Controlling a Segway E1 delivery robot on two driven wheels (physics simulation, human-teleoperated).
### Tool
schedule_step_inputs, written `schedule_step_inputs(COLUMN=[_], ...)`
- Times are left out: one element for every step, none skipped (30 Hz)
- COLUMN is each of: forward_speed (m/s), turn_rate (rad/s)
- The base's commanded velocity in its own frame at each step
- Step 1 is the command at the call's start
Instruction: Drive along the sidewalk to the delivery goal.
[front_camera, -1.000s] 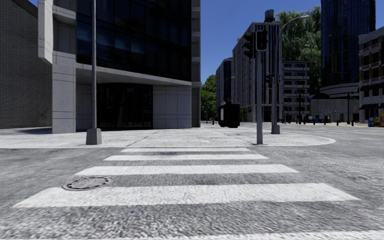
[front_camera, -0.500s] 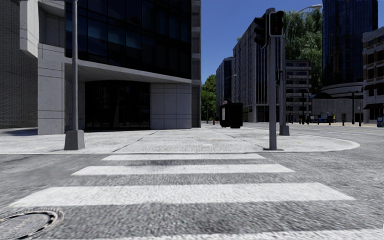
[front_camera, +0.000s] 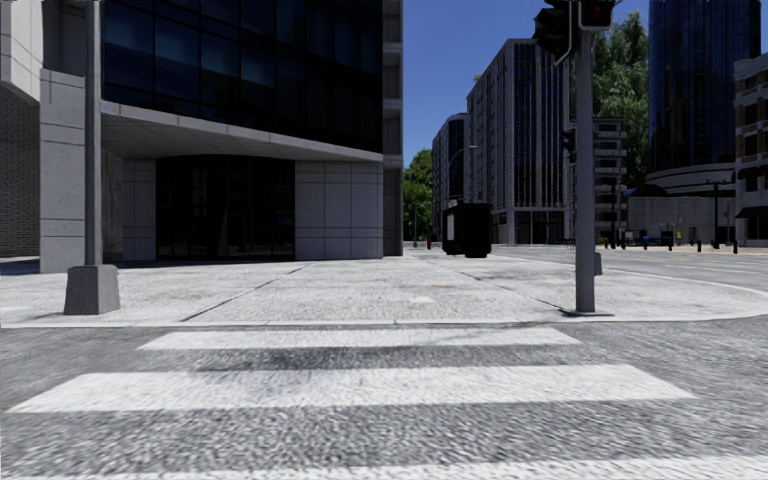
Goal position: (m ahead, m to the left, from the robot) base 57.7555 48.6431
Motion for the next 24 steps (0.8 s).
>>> schedule_step_inputs(forward_speed=[2.0, 2.0, 2.0, 2.0, 2.0, 2.0, 2.0, 2.0, 2.0, 2.0, 2.0, 2.0, 2.0, 2.0, 2.0, 2.0, 2.0, 2.0, 2.0, 2.0, 2.0, 2.0, 2.0, 2.0], turn_rate=[0.0, 0.0, 0.0, 0.0, 0.0, 0.0, 0.0, 0.0, 0.0, 0.0, 0.0, 0.0, 0.0, 0.0, 0.0, 0.0, 0.0, 0.0, 0.0, 0.0, 0.0, 0.0, 0.0, 0.0])
